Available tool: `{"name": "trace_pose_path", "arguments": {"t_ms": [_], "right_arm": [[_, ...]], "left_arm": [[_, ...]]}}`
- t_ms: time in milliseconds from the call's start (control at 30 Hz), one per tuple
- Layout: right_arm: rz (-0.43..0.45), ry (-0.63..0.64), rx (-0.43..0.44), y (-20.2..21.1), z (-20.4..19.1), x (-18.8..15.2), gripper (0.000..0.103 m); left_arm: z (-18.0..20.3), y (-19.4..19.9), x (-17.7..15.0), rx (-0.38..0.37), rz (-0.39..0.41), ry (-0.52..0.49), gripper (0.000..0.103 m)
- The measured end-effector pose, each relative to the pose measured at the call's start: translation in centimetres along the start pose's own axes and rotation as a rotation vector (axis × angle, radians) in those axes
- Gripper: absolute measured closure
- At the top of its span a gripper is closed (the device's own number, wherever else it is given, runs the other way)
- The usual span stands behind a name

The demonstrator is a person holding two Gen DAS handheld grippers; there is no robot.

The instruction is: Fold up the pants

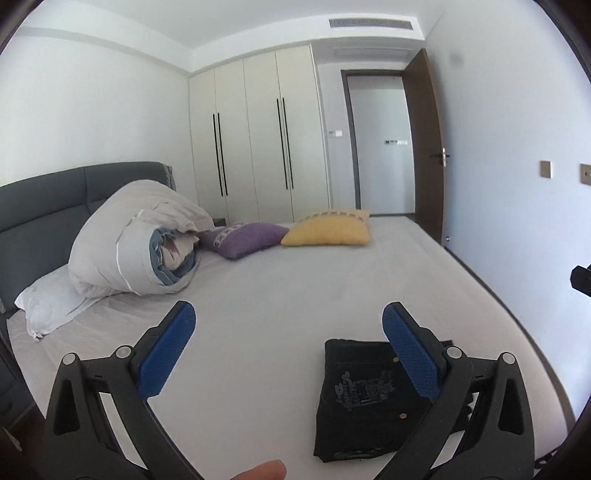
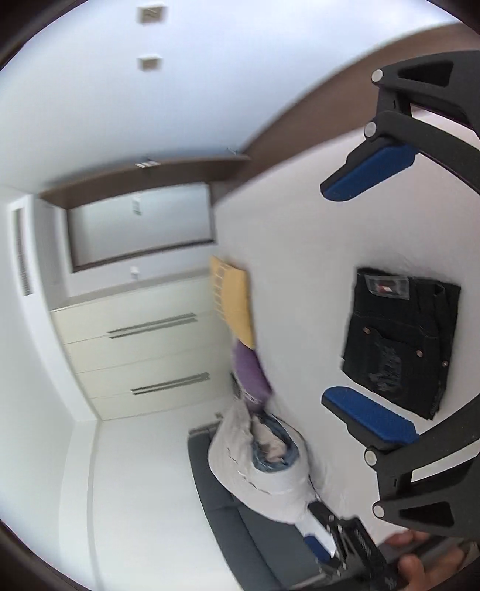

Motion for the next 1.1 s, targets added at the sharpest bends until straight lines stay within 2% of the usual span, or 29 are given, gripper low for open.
{"name": "trace_pose_path", "arguments": {"t_ms": [100,200,300,367,467,500,600,767,933,1100], "right_arm": [[0.106,0.048,-0.027,5.4,-0.7,2.4,0.0],[0.191,0.096,-0.097,10.2,-1.5,4.9,0.0],[0.229,0.103,-0.134,13.4,-1.9,6.4,0.0],[0.193,0.097,-0.141,14.5,-2.2,6.9,0.0],[0.095,0.053,-0.129,14.8,-2.7,6.0,0.0],[0.055,0.033,-0.129,14.5,-2.8,5.4,0.0],[-0.064,-0.017,-0.119,12.6,-3.2,2.7,0.0],[-0.236,-0.083,-0.087,9.2,-3.9,-1.7,0.0],[-0.282,-0.044,-0.096,8.3,-4.9,-2.9,0.0],[-0.3,-0.024,-0.098,7.7,-5.3,-3.0,0.0]], "left_arm": [[1.1,5.4,1.8,-0.066,0.057,-0.006,0.0],[2.3,8.9,3.5,-0.076,0.037,-0.064,0.0],[1.4,11.8,5.5,-0.085,-0.028,-0.01,0.0],[1.4,12.6,5.9,-0.098,-0.105,0.029,0.0],[1.3,13.6,5.3,-0.032,-0.139,0.07,0.0],[1.3,13.5,4.8,-0.032,-0.154,0.08,0.0],[2.0,12.9,2.6,-0.018,-0.232,0.082,0.0],[3.7,10.9,-1.8,-0.039,-0.355,0.046,0.0],[4.5,9.0,-4.5,-0.043,-0.43,0.03,0.0],[4.7,7.7,-5.7,-0.043,-0.452,0.039,0.0]]}}
Point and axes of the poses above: each gripper's, at about its wrist camera, not at the fingertips, and y roughly against the way its jaws point, z to its right, x to its top, the point moved 1 cm from there along -y, roughly the way its jaws point, and after that the axes turned 9 degrees about y, right-handed, at the moved point
